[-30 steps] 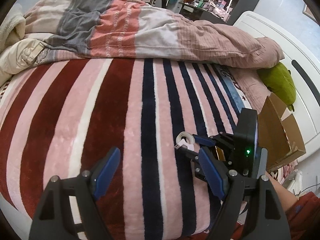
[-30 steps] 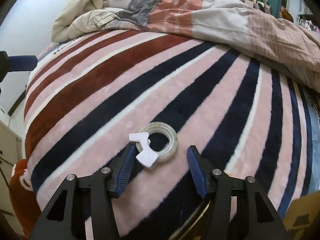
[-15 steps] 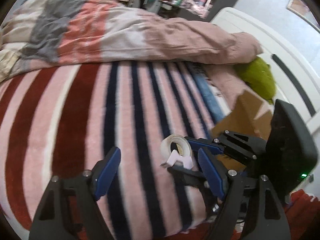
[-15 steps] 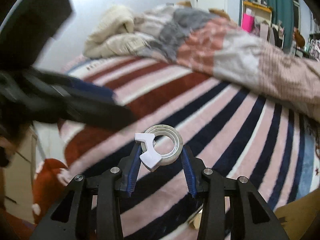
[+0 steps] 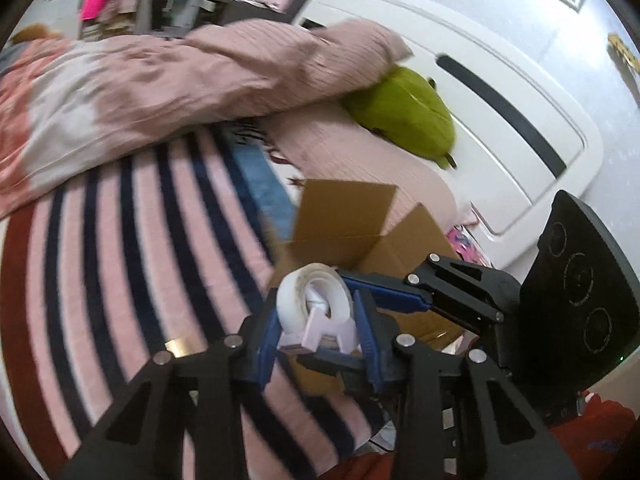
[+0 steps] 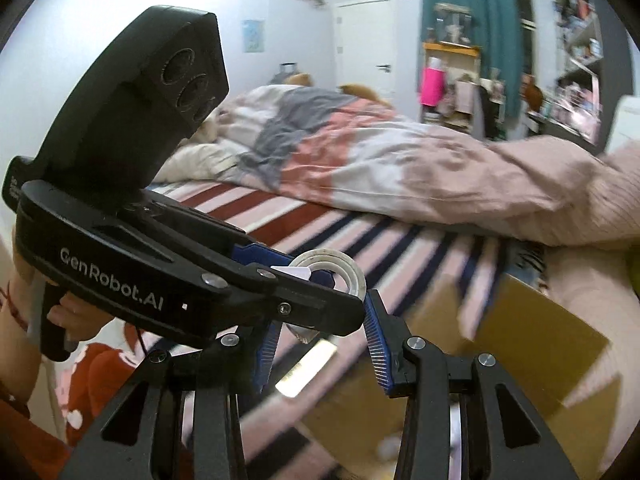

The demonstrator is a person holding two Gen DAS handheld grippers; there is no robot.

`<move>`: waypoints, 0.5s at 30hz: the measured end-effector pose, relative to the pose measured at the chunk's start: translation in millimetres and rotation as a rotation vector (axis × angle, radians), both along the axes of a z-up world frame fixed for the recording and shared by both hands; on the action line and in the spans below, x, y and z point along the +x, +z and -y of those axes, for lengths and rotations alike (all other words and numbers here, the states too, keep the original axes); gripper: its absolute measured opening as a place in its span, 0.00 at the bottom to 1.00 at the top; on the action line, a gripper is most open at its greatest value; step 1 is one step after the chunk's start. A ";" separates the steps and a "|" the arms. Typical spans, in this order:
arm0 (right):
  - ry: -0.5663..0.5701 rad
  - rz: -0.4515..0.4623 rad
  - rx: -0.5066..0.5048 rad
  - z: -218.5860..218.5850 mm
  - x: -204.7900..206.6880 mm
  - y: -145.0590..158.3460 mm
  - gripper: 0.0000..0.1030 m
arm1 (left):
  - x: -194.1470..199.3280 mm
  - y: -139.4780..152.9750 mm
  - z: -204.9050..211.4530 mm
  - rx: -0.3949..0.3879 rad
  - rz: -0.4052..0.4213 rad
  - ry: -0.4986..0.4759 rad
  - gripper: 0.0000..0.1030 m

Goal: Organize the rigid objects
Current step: 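Carry the tape roll into the box and open the right gripper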

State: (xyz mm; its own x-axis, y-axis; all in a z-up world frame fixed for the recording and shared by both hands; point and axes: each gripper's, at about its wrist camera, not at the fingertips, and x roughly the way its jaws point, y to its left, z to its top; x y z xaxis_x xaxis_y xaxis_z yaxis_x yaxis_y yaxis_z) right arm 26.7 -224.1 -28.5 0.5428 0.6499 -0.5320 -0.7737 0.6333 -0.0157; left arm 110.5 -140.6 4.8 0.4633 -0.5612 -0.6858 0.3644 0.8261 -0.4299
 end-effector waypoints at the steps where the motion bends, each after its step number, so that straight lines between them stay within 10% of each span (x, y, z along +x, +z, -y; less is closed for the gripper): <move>1: -0.024 -0.002 -0.002 10.4 2.5 -0.1 0.35 | 7.2 -1.8 14.7 0.006 -0.010 -0.025 0.31; 10: -0.195 -0.094 -0.070 81.9 23.5 -9.6 0.35 | 37.7 -20.0 92.1 0.051 -0.099 -0.154 0.32; 15: -0.244 -0.144 -0.107 96.1 31.8 -15.8 0.35 | 38.0 -21.3 94.7 0.089 -0.101 -0.128 0.59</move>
